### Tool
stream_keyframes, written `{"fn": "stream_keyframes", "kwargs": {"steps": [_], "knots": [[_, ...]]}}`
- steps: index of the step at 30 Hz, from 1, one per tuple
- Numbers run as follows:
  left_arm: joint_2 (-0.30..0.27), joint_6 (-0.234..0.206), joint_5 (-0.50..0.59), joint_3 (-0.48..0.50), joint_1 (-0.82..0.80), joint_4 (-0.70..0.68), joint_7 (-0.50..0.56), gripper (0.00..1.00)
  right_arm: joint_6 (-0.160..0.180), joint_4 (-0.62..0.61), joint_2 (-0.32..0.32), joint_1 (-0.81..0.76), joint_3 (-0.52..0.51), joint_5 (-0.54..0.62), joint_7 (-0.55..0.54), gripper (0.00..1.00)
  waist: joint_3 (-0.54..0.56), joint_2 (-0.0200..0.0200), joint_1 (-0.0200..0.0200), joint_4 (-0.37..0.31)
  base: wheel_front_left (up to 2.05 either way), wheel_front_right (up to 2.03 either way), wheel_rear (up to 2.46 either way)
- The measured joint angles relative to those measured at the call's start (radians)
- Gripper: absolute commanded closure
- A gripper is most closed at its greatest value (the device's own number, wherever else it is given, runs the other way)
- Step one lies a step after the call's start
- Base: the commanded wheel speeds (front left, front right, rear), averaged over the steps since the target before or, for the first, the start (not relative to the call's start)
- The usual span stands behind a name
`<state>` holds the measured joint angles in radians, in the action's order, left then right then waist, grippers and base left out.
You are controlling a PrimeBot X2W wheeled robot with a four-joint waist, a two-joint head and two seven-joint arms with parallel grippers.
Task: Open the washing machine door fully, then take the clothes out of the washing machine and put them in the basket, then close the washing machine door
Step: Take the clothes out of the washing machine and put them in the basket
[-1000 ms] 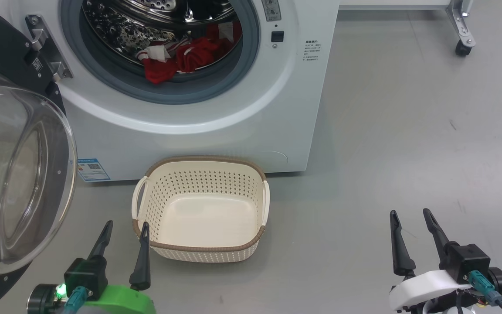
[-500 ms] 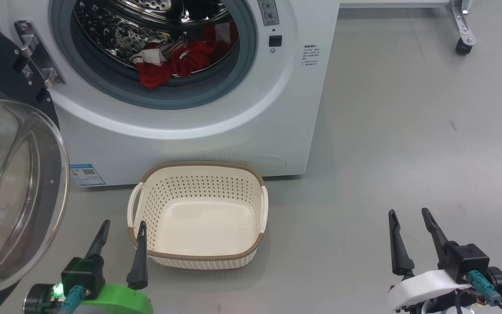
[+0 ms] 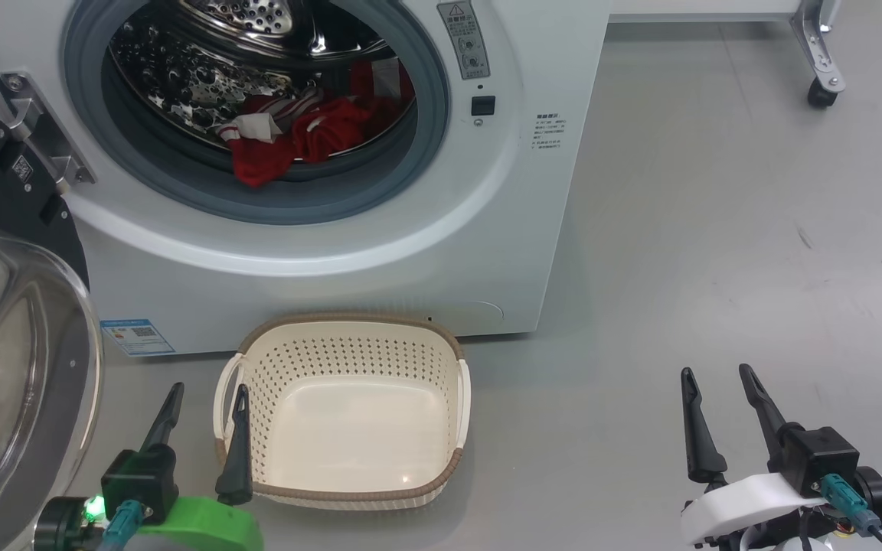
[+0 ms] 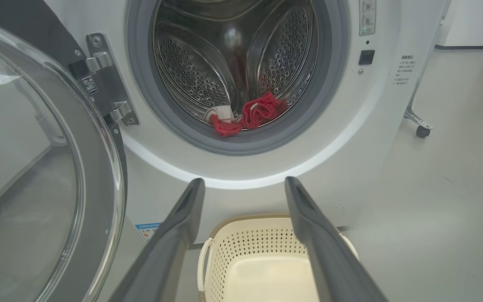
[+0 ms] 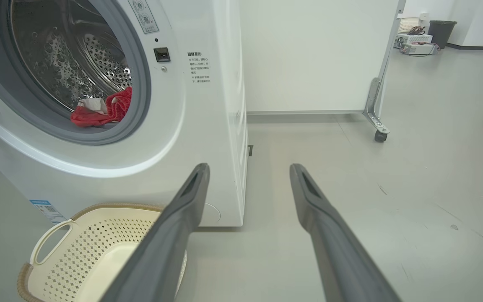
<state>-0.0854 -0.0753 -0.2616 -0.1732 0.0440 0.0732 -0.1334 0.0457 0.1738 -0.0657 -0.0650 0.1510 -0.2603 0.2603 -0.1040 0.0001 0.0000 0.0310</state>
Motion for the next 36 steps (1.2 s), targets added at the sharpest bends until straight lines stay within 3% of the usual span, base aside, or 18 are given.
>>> {"fn": "stream_keyframes", "kwargs": {"steps": [36], "knots": [[0.000, -0.009, 0.008, -0.005, 0.000, 0.009, 0.000, 0.00, -0.003, 0.013, 0.001, 0.000, 0.001, 0.000, 0.000, 0.00, 0.018, 0.0000, 0.0000, 0.012, 0.20, -0.20, 0.00]]}}
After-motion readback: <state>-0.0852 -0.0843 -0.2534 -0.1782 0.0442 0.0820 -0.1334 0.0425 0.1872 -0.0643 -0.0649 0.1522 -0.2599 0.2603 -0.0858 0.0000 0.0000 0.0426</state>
